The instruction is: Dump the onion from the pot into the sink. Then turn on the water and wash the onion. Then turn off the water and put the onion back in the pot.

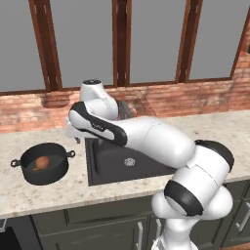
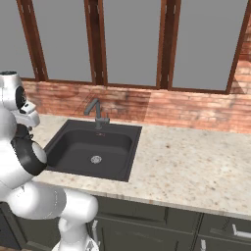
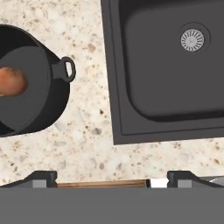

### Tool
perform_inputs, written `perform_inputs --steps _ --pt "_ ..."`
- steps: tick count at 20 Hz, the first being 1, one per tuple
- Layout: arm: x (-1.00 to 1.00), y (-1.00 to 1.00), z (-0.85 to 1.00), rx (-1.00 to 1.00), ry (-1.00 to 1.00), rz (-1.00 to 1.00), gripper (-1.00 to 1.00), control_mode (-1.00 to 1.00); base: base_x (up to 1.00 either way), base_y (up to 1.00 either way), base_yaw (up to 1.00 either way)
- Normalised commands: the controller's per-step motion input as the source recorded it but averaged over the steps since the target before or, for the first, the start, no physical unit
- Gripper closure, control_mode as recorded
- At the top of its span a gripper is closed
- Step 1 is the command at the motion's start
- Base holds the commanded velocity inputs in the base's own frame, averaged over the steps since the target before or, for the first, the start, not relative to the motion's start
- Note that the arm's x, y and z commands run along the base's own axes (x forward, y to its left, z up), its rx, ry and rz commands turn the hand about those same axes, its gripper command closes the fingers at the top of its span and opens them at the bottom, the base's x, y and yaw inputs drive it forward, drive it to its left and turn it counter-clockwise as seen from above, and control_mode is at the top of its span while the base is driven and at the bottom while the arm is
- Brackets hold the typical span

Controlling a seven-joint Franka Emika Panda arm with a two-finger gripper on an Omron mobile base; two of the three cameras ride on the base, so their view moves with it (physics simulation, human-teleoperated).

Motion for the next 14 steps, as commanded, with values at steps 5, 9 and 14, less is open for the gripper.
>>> perform_inputs --steps 5,9,14 --pt "0.22 0.01 -0.33 0.05 0.1 0.0 -1.0 -1.0 0.0 0.0 0.0" --pt "0.22 0.06 -0.34 0.04 0.08 0.0 -1.0 -1.0 0.0 0.0 0.0" --pt "0.2 0.14 -0.27 0.01 0.03 0.0 -1.0 -1.0 0.0 0.0 0.0"
